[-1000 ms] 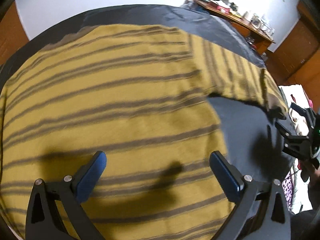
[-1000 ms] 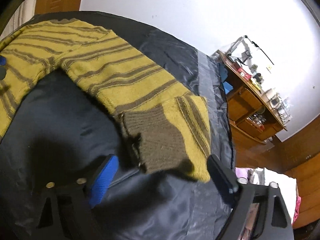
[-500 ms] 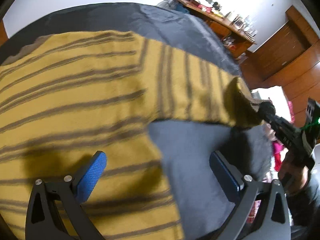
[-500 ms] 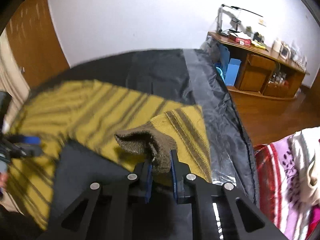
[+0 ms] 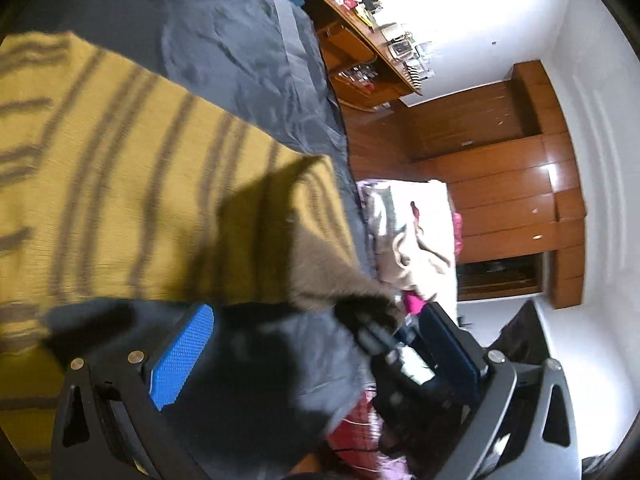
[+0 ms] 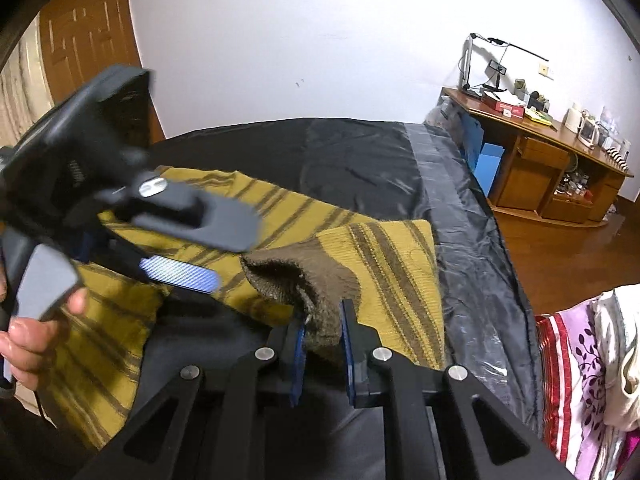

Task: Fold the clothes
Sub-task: 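Fold the held cuff across the sweater toward the left gripper, then grasp the brown cuff with the left gripper while the right gripper releases it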

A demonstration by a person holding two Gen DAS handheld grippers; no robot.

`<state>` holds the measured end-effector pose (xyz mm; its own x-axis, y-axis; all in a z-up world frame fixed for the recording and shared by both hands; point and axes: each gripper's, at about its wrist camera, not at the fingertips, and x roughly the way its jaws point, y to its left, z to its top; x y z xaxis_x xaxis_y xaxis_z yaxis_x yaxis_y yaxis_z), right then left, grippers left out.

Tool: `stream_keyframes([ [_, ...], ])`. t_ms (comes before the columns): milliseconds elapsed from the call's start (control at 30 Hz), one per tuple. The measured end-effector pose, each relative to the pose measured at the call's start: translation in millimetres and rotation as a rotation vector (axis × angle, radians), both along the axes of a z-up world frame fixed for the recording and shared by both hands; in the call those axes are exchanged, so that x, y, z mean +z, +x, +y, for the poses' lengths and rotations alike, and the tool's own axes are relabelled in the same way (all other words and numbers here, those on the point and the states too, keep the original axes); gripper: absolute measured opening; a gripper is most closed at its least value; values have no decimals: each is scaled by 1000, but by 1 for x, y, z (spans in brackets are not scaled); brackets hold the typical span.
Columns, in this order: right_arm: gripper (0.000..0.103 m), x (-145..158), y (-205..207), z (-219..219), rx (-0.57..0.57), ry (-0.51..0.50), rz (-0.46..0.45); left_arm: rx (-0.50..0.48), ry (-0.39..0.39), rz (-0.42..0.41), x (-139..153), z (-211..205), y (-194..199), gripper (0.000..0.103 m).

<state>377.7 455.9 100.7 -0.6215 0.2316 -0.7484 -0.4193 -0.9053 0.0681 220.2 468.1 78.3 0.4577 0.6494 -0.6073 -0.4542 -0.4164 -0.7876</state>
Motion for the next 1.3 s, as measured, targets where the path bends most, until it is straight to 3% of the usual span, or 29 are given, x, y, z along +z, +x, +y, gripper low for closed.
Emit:
stream_keyframes([
  [100,16,-1,-2,-3,10,-2,2,13,18,-70,-6,11,1,103],
  [300,16,-3,-6,-10,25,-11,10,72,-23,-179,-26,26,-4,102],
  [400,16,-4,-8,-10,25,-20,10,84,-28,-224,-36,28,-6,84],
  [467,16,-4,-9,-9,22,-28,11,86,-43,-236,-40,30,-6,49],
  [533,17,-4,-10,-8,25,-33,12,95,-65,-240,-44,30,-6,33],
  [700,18,-9,-13,-4,20,-69,17,99,-67,-210,-44,29,-11,17],
  [800,31,-9,-11,-5,5,-85,17,120,-64,-183,-41,25,-21,13],
  [867,77,-7,-8,-7,-5,-76,26,136,-61,-167,-39,22,-28,11],
  [1033,80,-2,1,-12,-24,-61,14,168,-55,-108,-32,14,-45,11],
  [1300,80,-6,13,14,-162,-78,-11,147,-88,-84,-40,8,-54,11],
])
